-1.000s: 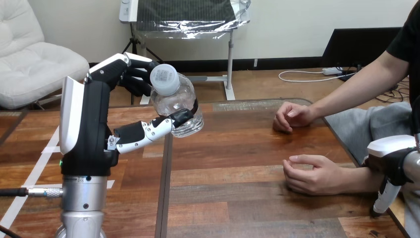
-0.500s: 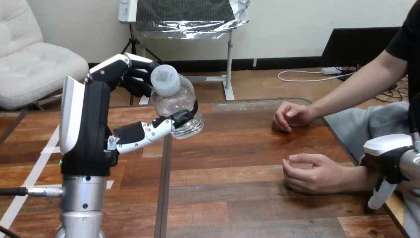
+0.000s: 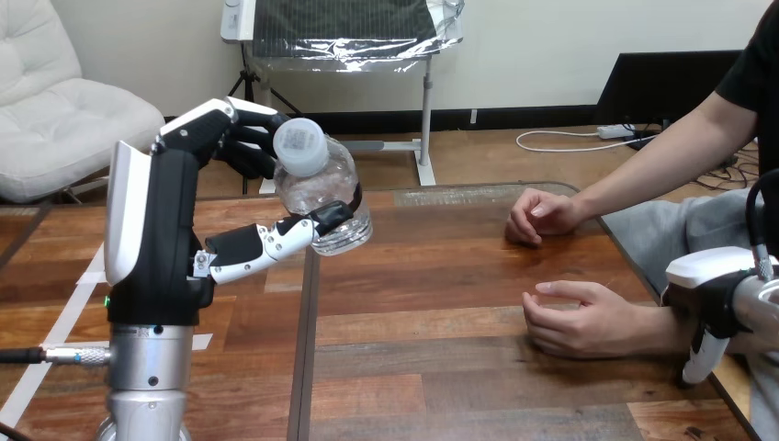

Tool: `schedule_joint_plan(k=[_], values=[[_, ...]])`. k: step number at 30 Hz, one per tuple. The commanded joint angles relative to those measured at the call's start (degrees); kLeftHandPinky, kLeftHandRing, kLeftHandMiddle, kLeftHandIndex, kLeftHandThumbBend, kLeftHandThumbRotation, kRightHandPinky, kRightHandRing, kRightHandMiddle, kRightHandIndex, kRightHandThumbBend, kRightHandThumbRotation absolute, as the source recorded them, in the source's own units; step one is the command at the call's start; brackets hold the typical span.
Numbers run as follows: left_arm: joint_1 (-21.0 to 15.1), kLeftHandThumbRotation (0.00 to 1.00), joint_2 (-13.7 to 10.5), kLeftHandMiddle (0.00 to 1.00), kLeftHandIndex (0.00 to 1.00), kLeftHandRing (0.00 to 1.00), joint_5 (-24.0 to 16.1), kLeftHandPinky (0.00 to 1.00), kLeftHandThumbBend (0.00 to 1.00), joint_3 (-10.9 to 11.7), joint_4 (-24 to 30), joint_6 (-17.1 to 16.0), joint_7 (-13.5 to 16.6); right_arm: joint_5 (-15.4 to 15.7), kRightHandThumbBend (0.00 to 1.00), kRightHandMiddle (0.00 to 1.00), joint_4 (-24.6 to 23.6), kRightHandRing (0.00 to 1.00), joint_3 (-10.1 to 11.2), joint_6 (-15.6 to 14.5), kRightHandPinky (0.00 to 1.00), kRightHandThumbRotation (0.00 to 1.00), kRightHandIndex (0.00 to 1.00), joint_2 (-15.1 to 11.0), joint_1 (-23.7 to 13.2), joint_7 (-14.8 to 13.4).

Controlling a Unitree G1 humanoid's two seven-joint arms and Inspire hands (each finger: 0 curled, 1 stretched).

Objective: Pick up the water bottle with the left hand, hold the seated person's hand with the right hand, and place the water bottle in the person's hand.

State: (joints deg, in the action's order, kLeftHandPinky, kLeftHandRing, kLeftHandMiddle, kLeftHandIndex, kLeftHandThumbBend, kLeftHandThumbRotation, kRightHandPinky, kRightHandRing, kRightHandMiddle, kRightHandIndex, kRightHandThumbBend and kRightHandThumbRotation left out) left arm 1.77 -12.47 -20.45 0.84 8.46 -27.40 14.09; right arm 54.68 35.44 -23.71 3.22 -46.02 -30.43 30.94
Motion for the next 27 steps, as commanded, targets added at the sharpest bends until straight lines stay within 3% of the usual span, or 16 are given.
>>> schedule_joint_plan(k=[1, 7, 14, 27], values=[[-2.50, 0.00, 0.56, 0.47, 0.50, 0.43, 0.39, 0.43, 0.63, 1.14, 0.92, -1.01, 0.38, -1.62, 0.61, 0.68, 1.74, 0.57, -0.76, 0.91, 0.44, 0.17, 0.74, 2.31, -3.45, -1.10], [-2.32, 0.00, 0.66, 0.47, 0.50, 0.44, 0.90, 0.43, 0.63, 1.26, 1.20, -0.79, 0.00, -3.72, 0.62, 0.65, 2.57, 0.55, -0.13, 0.78, 0.43, 0.11, 0.69, 3.42, -3.22, -1.96], [-2.18, 0.00, 0.90, 0.47, 0.50, 0.44, 1.11, 0.43, 0.63, 1.42, 1.38, -0.61, -0.05, -4.86, 0.62, 0.63, 4.54, 0.54, -0.95, 1.42, 0.44, 0.05, 0.63, 4.27, -3.57, -3.09], [-1.98, 0.00, 1.22, 0.47, 0.50, 0.43, 1.86, 0.44, 0.63, 1.55, 1.83, 0.09, -0.63, -4.31, 0.63, 0.65, 7.39, 0.58, -2.95, 2.56, 0.48, 0.04, 0.59, 5.17, -4.14, -6.26]])
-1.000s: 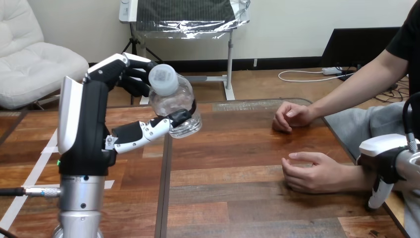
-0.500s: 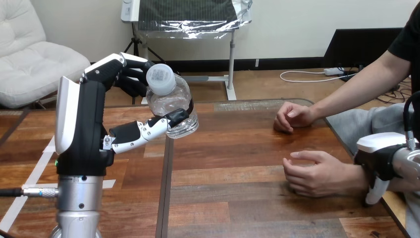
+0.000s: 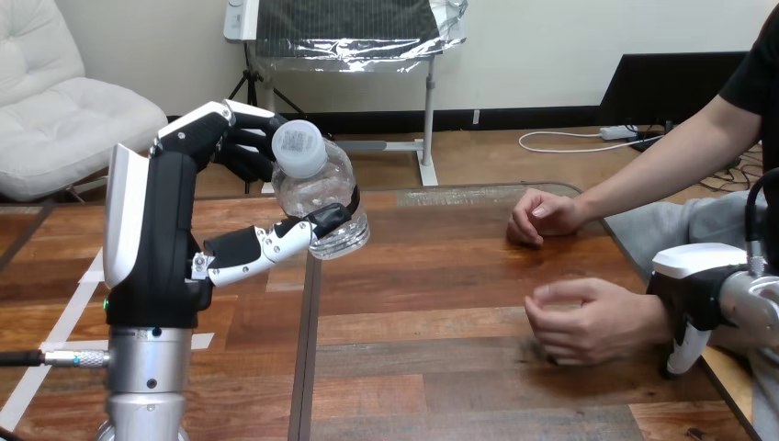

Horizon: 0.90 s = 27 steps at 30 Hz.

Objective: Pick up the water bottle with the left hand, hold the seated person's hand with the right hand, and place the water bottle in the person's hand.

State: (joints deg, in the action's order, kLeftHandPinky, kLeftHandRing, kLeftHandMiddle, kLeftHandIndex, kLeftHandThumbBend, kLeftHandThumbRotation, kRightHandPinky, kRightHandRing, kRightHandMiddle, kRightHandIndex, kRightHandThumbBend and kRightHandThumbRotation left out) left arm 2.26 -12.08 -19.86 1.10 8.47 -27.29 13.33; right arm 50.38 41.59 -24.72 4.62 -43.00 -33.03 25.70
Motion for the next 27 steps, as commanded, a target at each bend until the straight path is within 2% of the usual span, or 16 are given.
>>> schedule_joint_plan(k=[1, 7, 10, 13, 19, 27], values=[[-2.45, 0.00, 0.85, 0.47, 0.50, 0.43, 1.32, 0.44, 0.63, 1.29, 1.84, 0.01, 0.08, -0.08, 0.63, 0.65, 1.27, 0.58, -1.94, 1.12, 0.48, 0.04, 0.59, 2.18, -1.51, -1.19], [-2.49, 0.00, 0.81, 0.47, 0.50, 0.44, 1.19, 0.44, 0.63, 1.44, 1.60, -0.18, 0.04, -0.52, 0.65, 0.65, 2.15, 0.57, -1.74, 1.48, 0.47, 0.03, 0.58, 2.47, -1.27, -3.45], [-2.57, 0.00, 0.87, 0.47, 0.50, 0.44, 1.21, 0.44, 0.63, 1.49, 1.45, -0.25, 0.04, -2.17, 0.67, 0.65, 2.80, 0.57, -0.65, 2.26, 0.47, 0.02, 0.56, 2.65, -1.01, -4.34], [-2.53, 0.00, 0.94, 0.47, 0.50, 0.44, 1.10, 0.44, 0.63, 1.49, 1.49, -0.32, 0.07, -3.63, 0.68, 0.64, 3.23, 0.57, -0.03, 2.40, 0.47, 0.01, 0.56, 2.66, -0.97, -4.21], [-2.62, 0.00, 0.89, 0.47, 0.51, 0.44, 0.77, 0.44, 0.63, 1.59, 1.24, -0.47, 0.16, -3.28, 0.68, 0.62, 3.45, 0.54, -1.06, 2.18, 0.45, 0.00, 0.55, 2.33, -1.48, -4.48], [-2.81, 0.00, 1.00, 0.47, 0.51, 0.44, 0.74, 0.44, 0.63, 1.58, 1.05, -0.29, 0.13, -3.39, 0.69, 0.60, 3.12, 0.53, -0.92, 1.52, 0.42, 0.00, 0.56, 2.16, -1.61, -4.66]])
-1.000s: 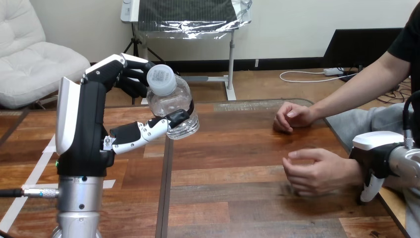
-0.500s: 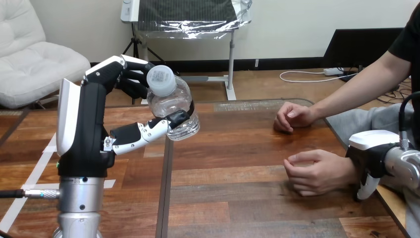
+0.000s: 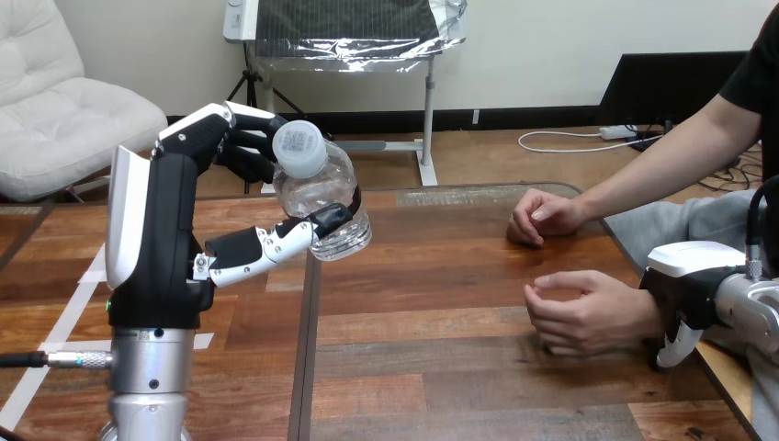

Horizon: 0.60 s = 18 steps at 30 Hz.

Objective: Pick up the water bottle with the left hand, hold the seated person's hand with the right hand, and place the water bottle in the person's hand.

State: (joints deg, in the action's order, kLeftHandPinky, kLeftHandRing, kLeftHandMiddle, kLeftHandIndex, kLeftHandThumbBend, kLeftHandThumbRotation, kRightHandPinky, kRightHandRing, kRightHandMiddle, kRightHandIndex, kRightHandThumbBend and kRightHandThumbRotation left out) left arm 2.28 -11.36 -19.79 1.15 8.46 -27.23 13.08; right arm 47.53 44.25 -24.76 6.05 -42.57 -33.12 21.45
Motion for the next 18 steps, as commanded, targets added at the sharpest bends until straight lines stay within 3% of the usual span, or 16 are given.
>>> schedule_joint_plan(k=[1, 7, 18], values=[[-2.85, 0.00, 0.29, 0.47, 0.51, 0.44, 0.75, 0.44, 0.63, 1.52, 1.02, -0.38, 0.35, -0.64, 0.69, 0.60, 0.51, 0.53, -0.82, 0.11, 0.42, 0.00, 0.56, 1.73, -1.54, -0.43], [-3.01, 0.00, 0.31, 0.47, 0.51, 0.44, 0.56, 0.44, 0.63, 1.49, 1.09, -0.14, 0.33, -1.78, 0.70, 0.60, -0.10, 0.51, -0.07, -0.06, 0.40, 0.00, 0.56, 1.52, -1.45, -0.20], [-3.46, 0.00, 0.25, 0.47, 0.50, 0.43, 0.34, 0.43, 0.63, 1.52, 0.55, -0.69, 0.57, -1.90, 0.71, 0.54, -1.50, 0.44, 0.42, -0.36, 0.33, 0.00, 0.55, 0.81, -0.99, -2.78]])
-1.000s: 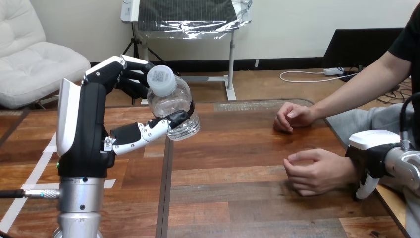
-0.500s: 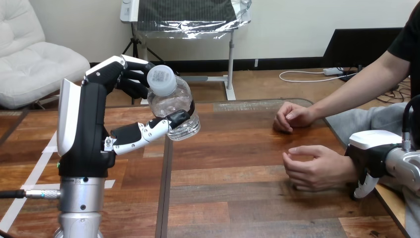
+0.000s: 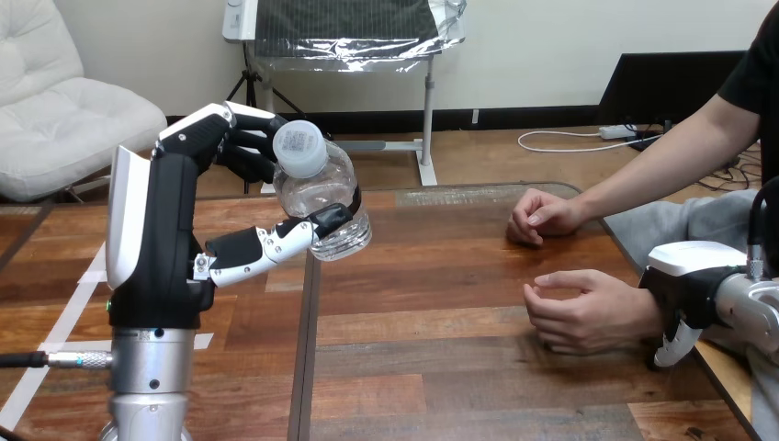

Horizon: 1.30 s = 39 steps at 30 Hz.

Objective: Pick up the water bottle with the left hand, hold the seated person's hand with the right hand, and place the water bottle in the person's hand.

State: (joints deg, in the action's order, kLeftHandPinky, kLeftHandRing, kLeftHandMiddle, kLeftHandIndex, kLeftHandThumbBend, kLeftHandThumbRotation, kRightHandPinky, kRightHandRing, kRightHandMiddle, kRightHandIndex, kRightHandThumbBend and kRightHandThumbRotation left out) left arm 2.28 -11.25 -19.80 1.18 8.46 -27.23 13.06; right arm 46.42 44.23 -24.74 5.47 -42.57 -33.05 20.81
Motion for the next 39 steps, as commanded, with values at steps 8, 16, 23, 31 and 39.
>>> schedule_joint_plan(k=[8, 16, 23, 31, 39], values=[[-3.55, 0.00, 0.18, 0.47, 0.50, 0.43, -0.04, 0.43, 0.63, 1.54, 0.57, -0.42, 0.74, -2.26, 0.72, 0.53, -1.27, 0.42, 1.33, 0.95, 0.32, 0.00, 0.55, 0.40, -0.91, -4.16], [-3.63, 0.00, 0.41, 0.47, 0.50, 0.43, -0.26, 0.44, 0.64, 1.52, 0.80, 0.00, 0.75, -3.37, 0.72, 0.52, -1.27, 0.40, 1.93, 0.87, 0.30, 0.00, 0.55, 0.03, -1.10, -5.49], [-3.81, 0.00, 0.50, 0.46, 0.50, 0.43, -0.32, 0.44, 0.63, 1.46, 1.08, 0.44, 0.55, -5.05, 0.73, 0.49, -2.95, 0.37, 3.41, 1.48, 0.25, 0.00, 0.52, -0.74, -0.80, -6.97], [-4.20, 0.00, 0.37, 0.46, 0.50, 0.43, -0.22, 0.43, 0.63, 1.40, 0.67, 0.07, 0.49, -5.98, 0.73, 0.47, -5.11, 0.36, 4.48, 0.81, 0.24, 0.00, 0.49, -1.48, -1.21, -6.42], [-4.70, 0.00, 0.51, 0.46, 0.50, 0.43, -0.35, 0.43, 0.63, 1.18, 0.12, 0.02, 0.56, -5.48, 0.73, 0.49, -8.05, 0.39, 4.88, 1.34, 0.29, 0.00, 0.51, -3.09, -1.45, -5.87]])
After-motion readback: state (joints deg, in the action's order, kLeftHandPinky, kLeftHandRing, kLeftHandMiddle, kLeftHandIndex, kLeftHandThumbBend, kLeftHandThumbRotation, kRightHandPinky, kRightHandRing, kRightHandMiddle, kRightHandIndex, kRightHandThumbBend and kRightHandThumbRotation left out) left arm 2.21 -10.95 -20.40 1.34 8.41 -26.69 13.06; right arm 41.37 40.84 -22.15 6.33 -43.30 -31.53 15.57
